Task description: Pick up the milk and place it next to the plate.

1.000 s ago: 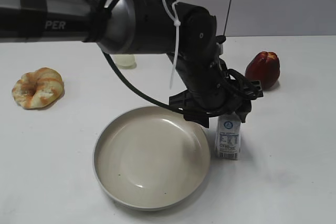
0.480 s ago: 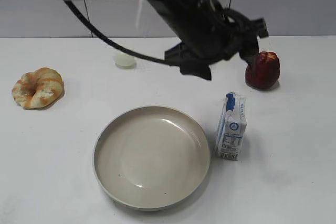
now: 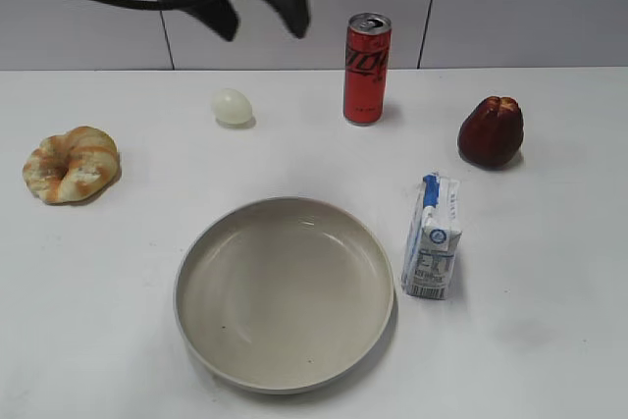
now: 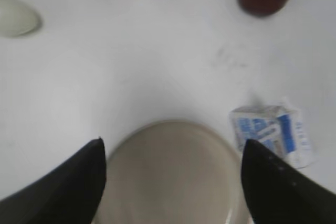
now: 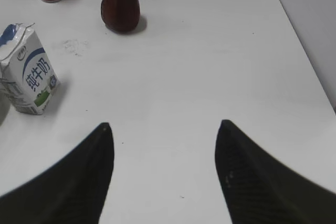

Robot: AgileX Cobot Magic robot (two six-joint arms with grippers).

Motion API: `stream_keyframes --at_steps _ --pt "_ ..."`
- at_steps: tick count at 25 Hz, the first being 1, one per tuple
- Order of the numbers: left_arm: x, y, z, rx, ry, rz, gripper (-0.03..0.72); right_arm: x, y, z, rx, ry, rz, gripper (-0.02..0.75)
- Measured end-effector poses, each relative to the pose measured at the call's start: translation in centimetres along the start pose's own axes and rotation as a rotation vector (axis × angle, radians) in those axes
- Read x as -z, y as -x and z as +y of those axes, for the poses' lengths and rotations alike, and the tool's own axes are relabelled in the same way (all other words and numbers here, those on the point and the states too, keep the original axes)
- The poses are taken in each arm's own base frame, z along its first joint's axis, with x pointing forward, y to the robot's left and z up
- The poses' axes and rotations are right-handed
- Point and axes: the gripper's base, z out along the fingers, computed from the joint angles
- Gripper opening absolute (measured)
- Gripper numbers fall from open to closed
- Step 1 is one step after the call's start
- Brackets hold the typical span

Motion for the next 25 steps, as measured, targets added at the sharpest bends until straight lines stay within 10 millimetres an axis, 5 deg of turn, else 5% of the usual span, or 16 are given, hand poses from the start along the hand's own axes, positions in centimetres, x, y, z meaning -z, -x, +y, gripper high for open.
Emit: stream_keyframes --at_steps 7,15,19,25 --pt "3.6 -1.2 7.4 0.105 0.143 -0.025 0.572 0.0 0.0 0.0 0.000 0.000 0.000 0.463" --pt "8.1 -9.8 12.8 0.248 0.315 0.038 0.568 0.0 0.0 0.0 0.000 0.000 0.000 0.463" --pt "10.1 -15.8 12.9 0.322 0.344 0.028 0.568 0.0 0.0 0.0 0.000 0.000 0.000 0.463" --pt "11.9 -23.2 10.3 0.308 0.371 -0.095 0.568 0.0 0.0 0.0 0.000 0.000 0.000 0.463"
